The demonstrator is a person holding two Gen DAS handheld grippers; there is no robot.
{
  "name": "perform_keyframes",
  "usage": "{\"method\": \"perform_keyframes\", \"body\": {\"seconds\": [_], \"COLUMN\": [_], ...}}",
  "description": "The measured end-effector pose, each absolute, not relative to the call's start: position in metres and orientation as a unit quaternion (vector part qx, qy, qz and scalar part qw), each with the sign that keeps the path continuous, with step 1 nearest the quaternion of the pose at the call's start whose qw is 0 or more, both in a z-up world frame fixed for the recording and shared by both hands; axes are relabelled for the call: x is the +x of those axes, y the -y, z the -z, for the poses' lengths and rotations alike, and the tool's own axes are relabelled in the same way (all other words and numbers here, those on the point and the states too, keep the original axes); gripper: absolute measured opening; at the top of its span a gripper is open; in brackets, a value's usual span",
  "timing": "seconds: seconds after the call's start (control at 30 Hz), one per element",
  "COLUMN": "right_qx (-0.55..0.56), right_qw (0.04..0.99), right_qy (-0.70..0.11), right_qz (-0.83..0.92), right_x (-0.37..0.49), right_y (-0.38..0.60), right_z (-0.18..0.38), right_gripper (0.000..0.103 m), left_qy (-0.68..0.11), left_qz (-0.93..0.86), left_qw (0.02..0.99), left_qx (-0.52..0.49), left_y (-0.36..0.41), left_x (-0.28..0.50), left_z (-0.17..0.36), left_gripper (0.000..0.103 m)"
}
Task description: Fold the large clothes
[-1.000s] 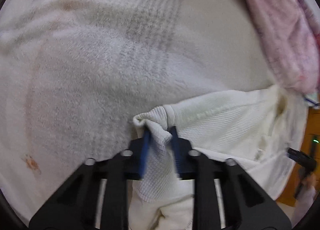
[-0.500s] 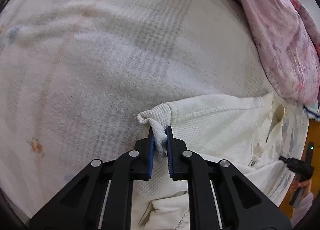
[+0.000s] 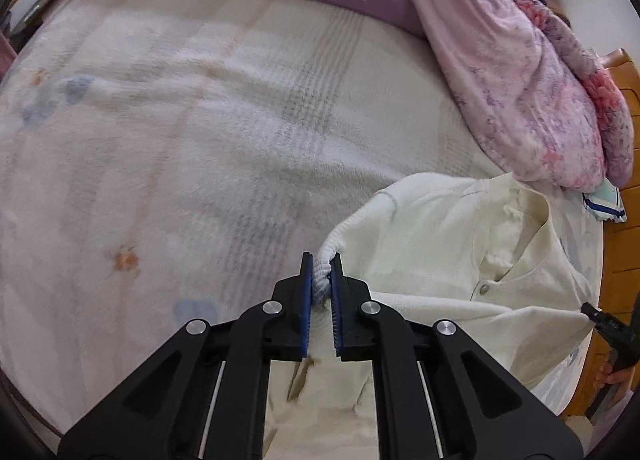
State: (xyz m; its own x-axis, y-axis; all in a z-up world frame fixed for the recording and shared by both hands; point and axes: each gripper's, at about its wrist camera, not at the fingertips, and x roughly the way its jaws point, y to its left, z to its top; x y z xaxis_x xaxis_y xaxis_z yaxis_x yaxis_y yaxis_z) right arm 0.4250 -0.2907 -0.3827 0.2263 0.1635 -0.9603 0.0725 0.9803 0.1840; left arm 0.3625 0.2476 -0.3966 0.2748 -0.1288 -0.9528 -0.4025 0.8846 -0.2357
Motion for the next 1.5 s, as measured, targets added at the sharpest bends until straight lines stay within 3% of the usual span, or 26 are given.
{"method": "perform_keyframes", "body": {"seconds": [0.23, 0.47, 0.53, 0.77, 0.87, 0.9, 0.93, 0.97, 1.0, 1.03, 1.23, 1.3, 1.33, 1.37, 1.43, 1.5], "right_qx": [0.089, 0.102, 0.119, 0.111, 0.096, 0.105, 0.118, 0.128, 0.128, 0.145, 0.261, 0.304, 0.325, 0.363, 0.407, 0.447], "right_qw": [0.821, 0.820, 0.815, 0.775, 0.740, 0.730, 0.732, 0.734, 0.734, 0.733, 0.702, 0.685, 0.676, 0.658, 0.642, 0.622], "right_qy": [-0.561, -0.556, -0.560, -0.616, -0.663, -0.674, -0.669, -0.665, -0.665, -0.662, -0.660, -0.660, -0.660, -0.659, -0.649, -0.643], "right_qz": [-0.054, -0.086, -0.091, -0.090, -0.060, -0.054, -0.053, -0.053, -0.053, -0.058, -0.060, -0.043, -0.039, -0.033, -0.022, 0.005], "right_x": [0.349, 0.238, 0.202, 0.096, 0.069, 0.059, 0.051, 0.047, 0.047, 0.044, 0.046, 0.051, 0.052, 0.056, 0.057, 0.058], "right_y": [0.279, 0.301, 0.307, 0.297, 0.287, 0.284, 0.284, 0.284, 0.284, 0.284, 0.282, 0.285, 0.286, 0.287, 0.291, 0.297], "right_z": [0.326, 0.319, 0.328, 0.418, 0.459, 0.463, 0.459, 0.454, 0.454, 0.447, 0.441, 0.449, 0.452, 0.458, 0.463, 0.471], "right_gripper": [0.013, 0.013, 0.013, 0.014, 0.023, 0.024, 0.026, 0.028, 0.046, 0.062, 0.063, 0.063, 0.063, 0.063, 0.063, 0.059], "left_qy": [-0.546, -0.535, -0.536, -0.581, -0.605, -0.611, -0.618, -0.617, -0.612, -0.602, -0.598, -0.594, -0.587, -0.581, -0.580, -0.560], "left_qz": [-0.094, -0.104, -0.124, -0.161, -0.143, -0.137, -0.127, -0.119, -0.109, -0.095, -0.078, -0.085, -0.093, -0.113, -0.129, -0.130], "left_qw": [0.807, 0.818, 0.815, 0.758, 0.737, 0.729, 0.718, 0.713, 0.710, 0.711, 0.685, 0.667, 0.666, 0.665, 0.641, 0.636], "left_qx": [-0.204, -0.183, -0.182, -0.248, -0.267, -0.276, -0.295, -0.312, -0.331, -0.351, -0.409, -0.441, -0.451, -0.456, -0.486, -0.515], "left_y": [-0.236, -0.218, -0.217, -0.222, -0.211, -0.208, -0.203, -0.201, -0.197, -0.194, -0.182, -0.187, -0.192, -0.196, -0.203, -0.207], "left_x": [0.293, 0.180, 0.144, 0.012, -0.019, -0.024, -0.028, -0.029, -0.027, -0.022, 0.023, 0.037, 0.042, 0.046, 0.052, 0.047], "left_z": [0.335, 0.313, 0.316, 0.383, 0.411, 0.417, 0.423, 0.425, 0.426, 0.426, 0.459, 0.477, 0.482, 0.487, 0.497, 0.490], "left_gripper": [0.008, 0.006, 0.001, 0.001, 0.002, 0.004, 0.013, 0.032, 0.046, 0.068, 0.074, 0.072, 0.058, 0.029, 0.007, 0.007]}}
